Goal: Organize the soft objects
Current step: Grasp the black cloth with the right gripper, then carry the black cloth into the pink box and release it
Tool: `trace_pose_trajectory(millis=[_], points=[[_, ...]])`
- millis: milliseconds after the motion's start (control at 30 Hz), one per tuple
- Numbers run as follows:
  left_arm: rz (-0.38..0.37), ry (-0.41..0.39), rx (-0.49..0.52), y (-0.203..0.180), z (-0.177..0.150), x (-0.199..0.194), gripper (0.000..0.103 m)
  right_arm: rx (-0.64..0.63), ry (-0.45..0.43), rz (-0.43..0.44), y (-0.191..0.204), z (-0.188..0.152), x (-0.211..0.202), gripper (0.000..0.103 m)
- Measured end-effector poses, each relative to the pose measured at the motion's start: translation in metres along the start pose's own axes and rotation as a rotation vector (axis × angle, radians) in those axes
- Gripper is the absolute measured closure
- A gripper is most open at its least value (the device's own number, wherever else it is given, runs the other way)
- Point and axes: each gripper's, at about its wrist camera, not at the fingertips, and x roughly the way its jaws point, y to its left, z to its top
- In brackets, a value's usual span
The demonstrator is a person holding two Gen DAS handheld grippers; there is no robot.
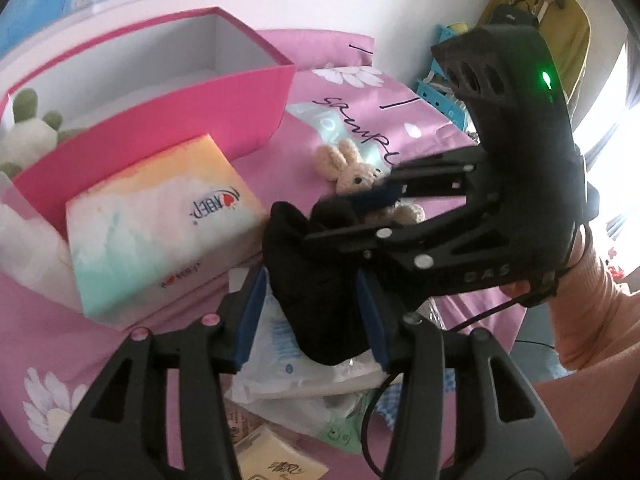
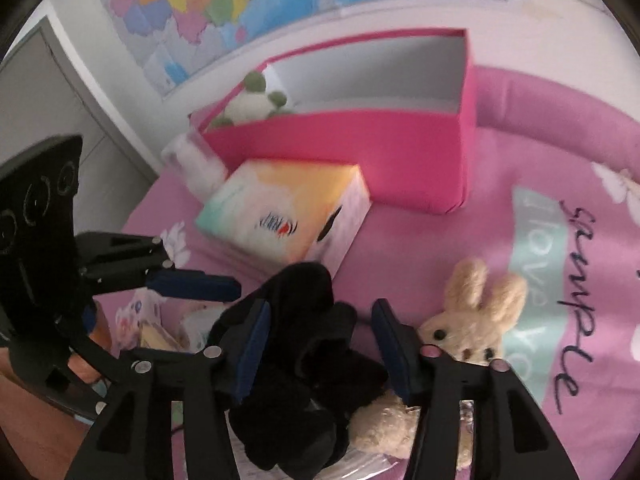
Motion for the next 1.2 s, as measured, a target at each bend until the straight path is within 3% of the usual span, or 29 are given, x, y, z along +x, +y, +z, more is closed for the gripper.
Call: trace_pose_trajectory(millis=[33, 133, 233, 433, 500, 600, 667, 800, 967, 1000, 1033, 1067, 1133, 1200], points=[[-0.005, 0.002, -0.004, 0.0, 0.001, 0.002, 0.054, -0.006, 0.006, 0.01, 0.001, -0.001, 0.002, 0.078], [-0.025, 0.005, -0.025, 0.002, 0.001, 0.005, 0.059, -0.023, -0.015, 0.008, 0.005, -0.005, -0.001, 0.094], [-0.049, -0.006, -0.034, 0.0, 0.001, 0.002, 0.071, -0.012, -0.085, 0.02, 0.009, -0.005, -0.018, 0.097], [-0.059, -0.08, -0.016, -0.008, 0.014, -0.018, 0.079, -0.015, -0.253, 0.068, 0.022, 0.011, -0.065, 0.1], [-0.044, -0.097, 0.003, -0.01, 0.016, -0.023, 0.079, -0.041, -0.264, 0.088, 0.026, 0.019, -0.073, 0.1], [-0.009, -0.08, 0.011, -0.008, 0.012, -0.02, 0.077, -0.045, -0.205, -0.001, 0.022, 0.024, -0.058, 0.088], [-0.012, -0.032, -0.005, -0.004, 0.008, -0.01, 0.054, -0.009, -0.145, -0.022, 0.009, 0.021, -0.044, 0.048], [-0.025, 0.009, -0.027, 0.003, -0.003, 0.002, 0.05, 0.034, -0.023, 0.02, -0.009, 0.013, -0.013, 0.045], [-0.032, 0.023, -0.038, 0.006, -0.009, 0.006, 0.052, -0.043, 0.078, 0.032, 0.001, 0.011, 0.012, 0.045], [-0.028, 0.031, -0.041, 0.005, -0.007, 0.01, 0.054, -0.043, 0.089, 0.036, 0.001, 0.009, 0.015, 0.046], [-0.029, 0.039, -0.043, 0.005, -0.008, 0.013, 0.061, -0.044, 0.089, 0.043, 0.0, 0.006, 0.017, 0.062], [-0.021, 0.036, -0.043, 0.003, -0.007, 0.015, 0.065, -0.039, 0.087, 0.059, -0.001, 0.006, 0.017, 0.086], [-0.038, 0.017, -0.047, 0.001, -0.005, 0.011, 0.075, -0.034, 0.059, 0.054, -0.002, 0.002, 0.01, 0.09], [-0.046, -0.012, -0.049, 0.0, -0.001, 0.004, 0.078, -0.017, 0.012, 0.065, -0.001, 0.0, -0.001, 0.092]])
